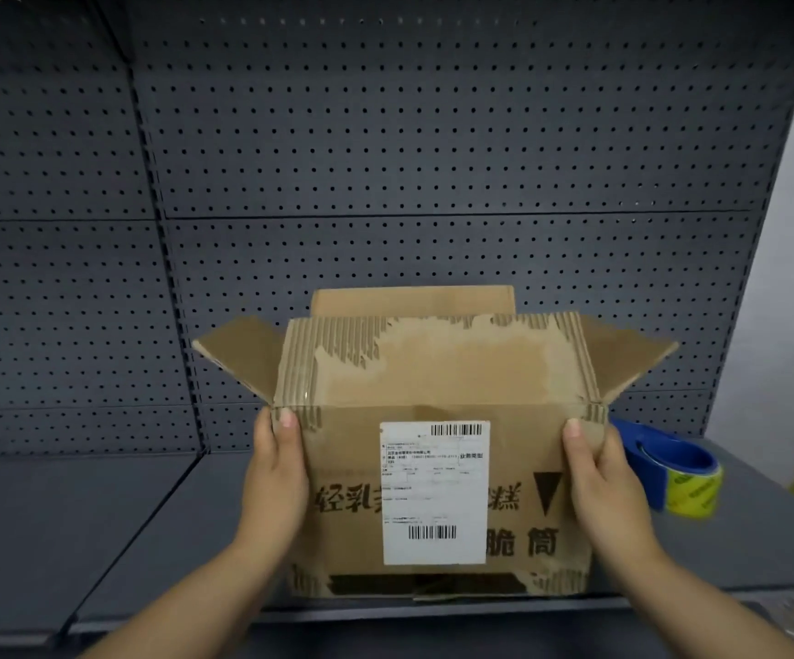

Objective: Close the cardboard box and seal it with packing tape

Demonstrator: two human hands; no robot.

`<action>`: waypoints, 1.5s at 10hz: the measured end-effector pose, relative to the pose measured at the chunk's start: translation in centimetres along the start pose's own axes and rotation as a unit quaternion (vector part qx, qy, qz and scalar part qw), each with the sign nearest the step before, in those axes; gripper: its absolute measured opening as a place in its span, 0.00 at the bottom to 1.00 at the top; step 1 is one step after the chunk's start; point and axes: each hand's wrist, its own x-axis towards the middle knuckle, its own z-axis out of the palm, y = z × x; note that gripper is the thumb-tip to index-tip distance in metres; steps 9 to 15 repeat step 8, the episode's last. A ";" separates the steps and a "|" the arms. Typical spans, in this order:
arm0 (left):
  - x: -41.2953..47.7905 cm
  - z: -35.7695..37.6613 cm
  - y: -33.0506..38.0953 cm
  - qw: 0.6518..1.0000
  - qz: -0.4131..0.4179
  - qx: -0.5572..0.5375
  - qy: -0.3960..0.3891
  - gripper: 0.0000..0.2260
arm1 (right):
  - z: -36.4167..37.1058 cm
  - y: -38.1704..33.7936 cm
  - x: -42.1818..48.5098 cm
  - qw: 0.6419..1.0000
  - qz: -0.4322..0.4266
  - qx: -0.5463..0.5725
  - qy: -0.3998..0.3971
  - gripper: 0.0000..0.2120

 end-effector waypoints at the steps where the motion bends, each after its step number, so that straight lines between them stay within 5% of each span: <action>1: 0.7 0.1 1.2 1.000 -0.001 0.010 0.000 0.14 | -0.1 -0.4 0.7 1.000 0.008 -0.012 -0.014 0.16; 5: 2.2 2.0 -1.3 0.999 -0.033 -0.009 -0.008 0.30 | 1.8 1.6 3.4 0.989 0.114 0.069 -0.059 0.28; 7: 2.9 1.3 -1.3 0.995 -0.088 -0.034 -0.025 0.30 | 0.5 0.2 4.2 0.979 0.146 0.076 -0.122 0.24; 8: 3.7 0.7 -0.1 0.993 -0.077 -0.078 0.048 0.27 | -1.8 -3.2 4.6 0.972 0.163 -0.005 -0.168 0.24; 15: 3.7 0.7 -0.1 0.993 -0.077 -0.078 0.048 0.27 | -1.8 -3.2 4.6 0.972 0.163 -0.005 -0.168 0.24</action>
